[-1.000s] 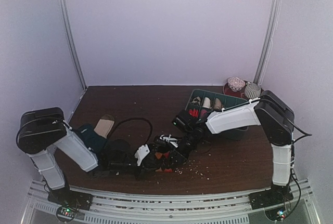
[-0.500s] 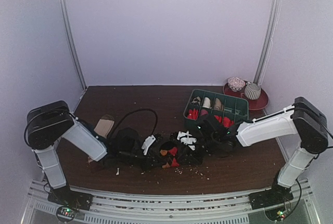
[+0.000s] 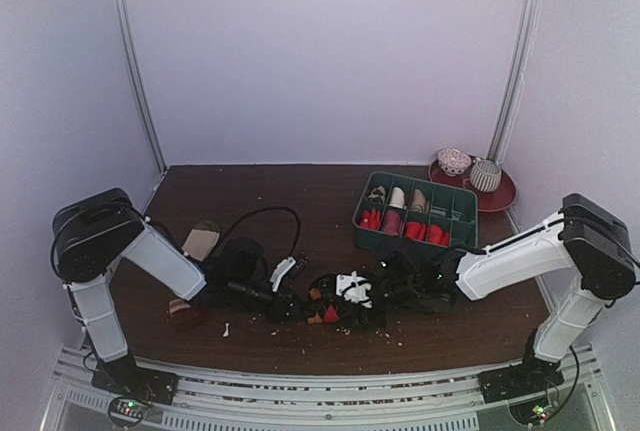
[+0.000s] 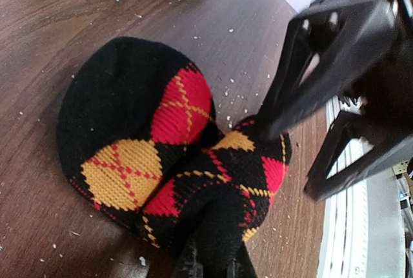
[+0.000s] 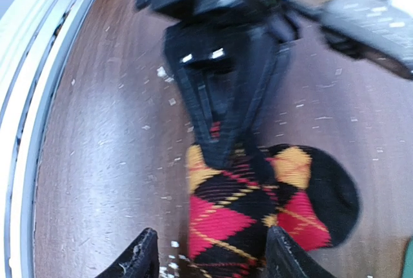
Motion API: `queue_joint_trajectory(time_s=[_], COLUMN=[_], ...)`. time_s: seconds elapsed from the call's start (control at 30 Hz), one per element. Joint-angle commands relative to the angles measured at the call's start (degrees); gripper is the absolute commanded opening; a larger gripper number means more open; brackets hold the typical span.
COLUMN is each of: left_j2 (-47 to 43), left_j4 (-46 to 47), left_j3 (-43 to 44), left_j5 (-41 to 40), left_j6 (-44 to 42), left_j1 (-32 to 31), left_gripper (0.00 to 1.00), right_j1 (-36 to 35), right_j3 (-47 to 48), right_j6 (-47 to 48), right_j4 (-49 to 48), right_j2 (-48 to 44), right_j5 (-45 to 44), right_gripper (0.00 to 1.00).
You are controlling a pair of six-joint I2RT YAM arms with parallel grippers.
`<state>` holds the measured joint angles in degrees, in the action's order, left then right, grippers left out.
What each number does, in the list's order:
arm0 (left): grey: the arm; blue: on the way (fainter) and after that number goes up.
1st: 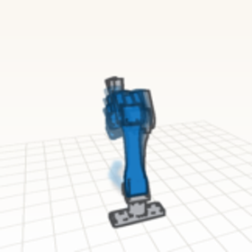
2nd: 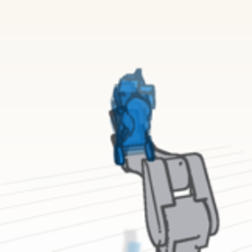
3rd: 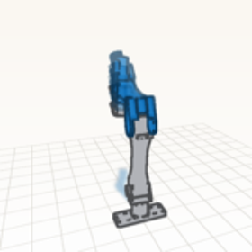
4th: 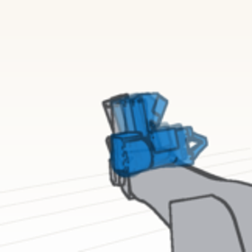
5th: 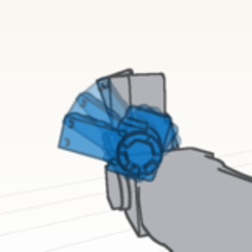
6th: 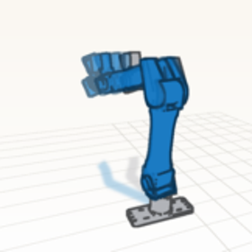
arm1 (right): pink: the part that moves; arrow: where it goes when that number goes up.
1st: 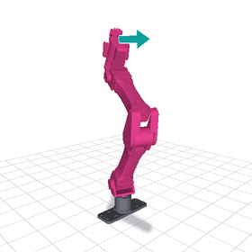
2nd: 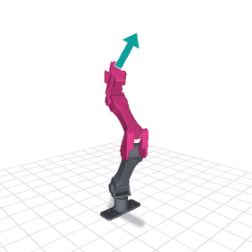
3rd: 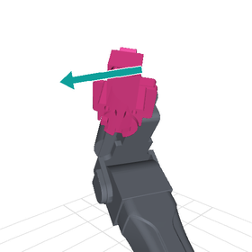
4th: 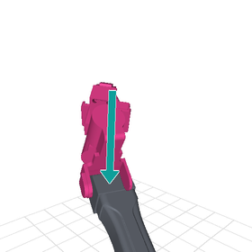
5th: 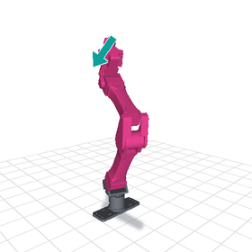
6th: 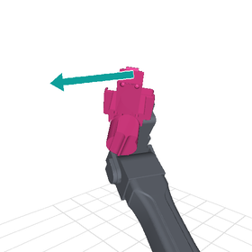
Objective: Roll the socks
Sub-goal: Roll a pair of socks at the center of the board.
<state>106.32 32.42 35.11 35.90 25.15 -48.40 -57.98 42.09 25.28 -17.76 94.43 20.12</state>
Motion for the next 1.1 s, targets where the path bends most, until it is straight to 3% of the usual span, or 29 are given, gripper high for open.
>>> queue_joint_trajectory(time_s=[0.0,0.33,0.57,0.63,0.73,0.93,1.07], left_j2=[5.3,5.6,2.3,-1.9,-10.9,-24.4,-25.2], left_j4=[-23.6,-24.8,-22.4,-20.5,-15.1,6.8,14.2], left_j3=[-3.5,-2.2,-1.9,-2.1,-3.4,-10.3,-10.7], left_j5=[-2.8,-1.6,-3.4,-6.9,-13.7,-18.4,-16.7], left_j6=[1.2,-0.4,-2.5,-3.8,-6.7,-14.3,-18.9], left_j1=[0.5,0.4,0.6,0.6,0.5,0.3,0.0], left_gripper=[0.00,0.00,0.01,0.18,0.36,0.55,0.62], right_j1=[-0.9,-1.9,-1.1,-0.1,2.2,5.5,6.8], right_j3=[1.4,2.8,4.3,3.4,2.8,5.0,7.1], right_j6=[1.3,1.1,-5.8,-9.4,-15.1,-22.9,-24.7], right_j4=[-0.8,-1.4,5.2,5.4,4.7,7.5,11.5], right_j2=[2.7,8.6,13.1,12.6,12.3,19.1,22.7], right_j5=[-0.7,-7.2,-6.0,-2.1,7.2,22.9,26.0], right_gripper=[0.58,0.55,0.28,0.27,0.26,0.26,0.26])
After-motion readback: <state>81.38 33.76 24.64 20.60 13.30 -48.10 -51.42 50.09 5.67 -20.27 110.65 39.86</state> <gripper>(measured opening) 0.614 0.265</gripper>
